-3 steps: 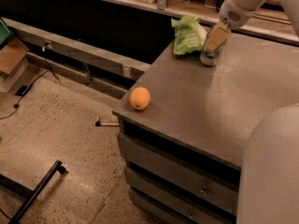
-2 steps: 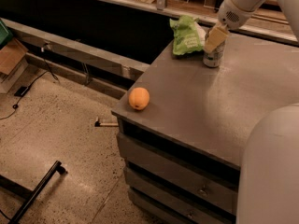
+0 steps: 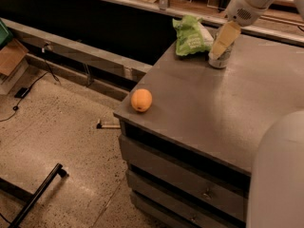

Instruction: Move 7up can near green rice chip bag

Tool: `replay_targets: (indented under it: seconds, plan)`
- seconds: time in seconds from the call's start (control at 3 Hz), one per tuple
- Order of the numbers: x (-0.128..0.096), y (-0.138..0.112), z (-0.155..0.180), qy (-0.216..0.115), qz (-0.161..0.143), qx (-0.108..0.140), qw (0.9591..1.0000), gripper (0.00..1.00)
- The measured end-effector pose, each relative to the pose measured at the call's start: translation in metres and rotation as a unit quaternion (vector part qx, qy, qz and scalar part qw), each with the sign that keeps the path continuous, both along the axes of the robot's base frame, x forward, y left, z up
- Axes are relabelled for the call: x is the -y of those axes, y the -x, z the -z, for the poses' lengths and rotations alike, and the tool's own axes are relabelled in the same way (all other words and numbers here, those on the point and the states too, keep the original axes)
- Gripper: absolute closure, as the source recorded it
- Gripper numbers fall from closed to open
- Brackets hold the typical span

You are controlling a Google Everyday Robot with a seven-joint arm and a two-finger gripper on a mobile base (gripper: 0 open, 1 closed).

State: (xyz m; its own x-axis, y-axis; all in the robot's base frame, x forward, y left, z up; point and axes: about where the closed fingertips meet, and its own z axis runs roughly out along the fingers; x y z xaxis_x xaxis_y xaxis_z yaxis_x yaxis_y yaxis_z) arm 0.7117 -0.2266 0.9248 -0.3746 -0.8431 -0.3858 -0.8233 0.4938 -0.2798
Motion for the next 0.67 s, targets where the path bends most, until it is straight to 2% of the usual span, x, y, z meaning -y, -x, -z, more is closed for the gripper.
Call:
replay_targets:
  seconds: [0.33,0.67]
  plan:
    - [0.02,0.008,-0.016,-0.008,-0.006,0.021,0.9997,0.0]
    - [0.053,0.022,-0.034,-0.051,-0.016,0.06,0.9968,0.0]
